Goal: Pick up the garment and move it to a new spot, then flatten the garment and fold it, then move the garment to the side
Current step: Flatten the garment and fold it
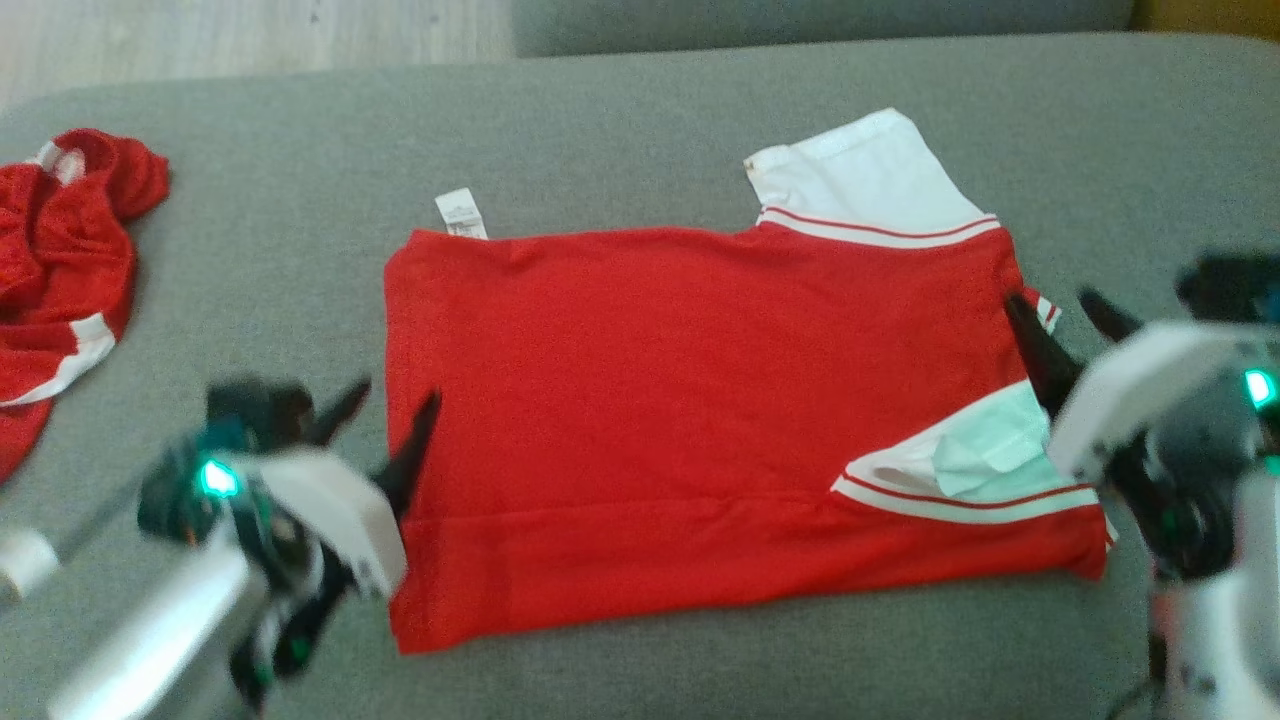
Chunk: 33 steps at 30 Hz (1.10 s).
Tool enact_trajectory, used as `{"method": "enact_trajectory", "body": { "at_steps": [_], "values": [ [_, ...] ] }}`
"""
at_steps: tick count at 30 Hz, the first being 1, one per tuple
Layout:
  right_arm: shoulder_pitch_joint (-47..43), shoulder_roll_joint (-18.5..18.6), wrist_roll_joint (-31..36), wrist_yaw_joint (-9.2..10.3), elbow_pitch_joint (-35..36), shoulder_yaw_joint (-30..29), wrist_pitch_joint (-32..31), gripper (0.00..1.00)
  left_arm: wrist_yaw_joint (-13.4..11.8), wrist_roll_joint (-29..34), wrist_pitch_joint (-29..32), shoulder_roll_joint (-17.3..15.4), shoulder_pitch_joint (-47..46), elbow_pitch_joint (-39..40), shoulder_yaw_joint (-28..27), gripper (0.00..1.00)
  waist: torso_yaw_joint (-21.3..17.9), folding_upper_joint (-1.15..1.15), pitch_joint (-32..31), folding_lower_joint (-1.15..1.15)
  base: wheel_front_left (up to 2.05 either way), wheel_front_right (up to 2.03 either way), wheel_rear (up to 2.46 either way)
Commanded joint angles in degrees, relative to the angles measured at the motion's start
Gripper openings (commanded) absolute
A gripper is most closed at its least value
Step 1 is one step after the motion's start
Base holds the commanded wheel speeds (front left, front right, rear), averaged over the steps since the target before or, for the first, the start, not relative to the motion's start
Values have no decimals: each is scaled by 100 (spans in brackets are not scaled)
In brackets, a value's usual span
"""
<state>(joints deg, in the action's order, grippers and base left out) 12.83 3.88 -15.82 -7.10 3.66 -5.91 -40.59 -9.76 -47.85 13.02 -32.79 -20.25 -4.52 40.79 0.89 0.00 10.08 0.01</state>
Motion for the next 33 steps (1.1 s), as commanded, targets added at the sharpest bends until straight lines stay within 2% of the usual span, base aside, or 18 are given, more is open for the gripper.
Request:
{"method": "enact_trajectory", "body": {
  "at_steps": [1, 5, 9, 15, 26, 27, 28, 29, 33],
  "values": [
    [678, 223, -128, -39, -83, 408, -60, 100, 376, -144, 164, -182, -706, -218, -318, 100, -98, 0, 217, -1, 0, 0, 0],
    [1748, 392, -309, -39, -737, 960, 54, 100, 1148, -139, 605, -400, -1606, -929, -245, 100, -269, 0, 533, -1, 0, 0, 0],
    [2550, 384, -453, -39, -1304, 1416, 256, 100, 1551, -341, 981, -539, -2167, -1444, -232, 100, -436, 0, 874, -1, 0, 0, 0],
    [3127, 329, -629, -39, -1882, 1737, 650, 100, 1695, -362, 1090, -726, -2601, -1798, -76, 100, -587, 0, 1175, -1, 0, 0, 0],
    [3318, 413, -813, -39, -2394, 1966, 995, 100, 1693, -359, 1095, -657, -2864, -2326, 5, 100, -694, 0, 1387, -1, 0, 0, 0],
    [3331, 428, -828, -39, -2413, 1970, 1009, 100, 1695, -391, 1143, -628, -2869, -2353, 23, 93, -693, 0, 1396, -1, 0, 0, 0],
    [3345, 443, -844, -39, -2428, 1970, 1016, 100, 1697, -440, 1180, -589, -2870, -2369, 32, 54, -688, 0, 1404, -1, 0, 0, 0],
    [3361, 462, -855, -39, -2441, 1964, 1019, 100, 1701, -477, 1276, -560, -2864, -2367, 83, 1, -678, 0, 1412, -1, 0, 0, 0],
    [3449, 544, -861, -39, -2494, 1898, 991, 100, 1714, -643, 1442, -486, -2901, -2206, 193, 0, -577, 0, 1456, -1, 0, 0, 0]
  ]
}}
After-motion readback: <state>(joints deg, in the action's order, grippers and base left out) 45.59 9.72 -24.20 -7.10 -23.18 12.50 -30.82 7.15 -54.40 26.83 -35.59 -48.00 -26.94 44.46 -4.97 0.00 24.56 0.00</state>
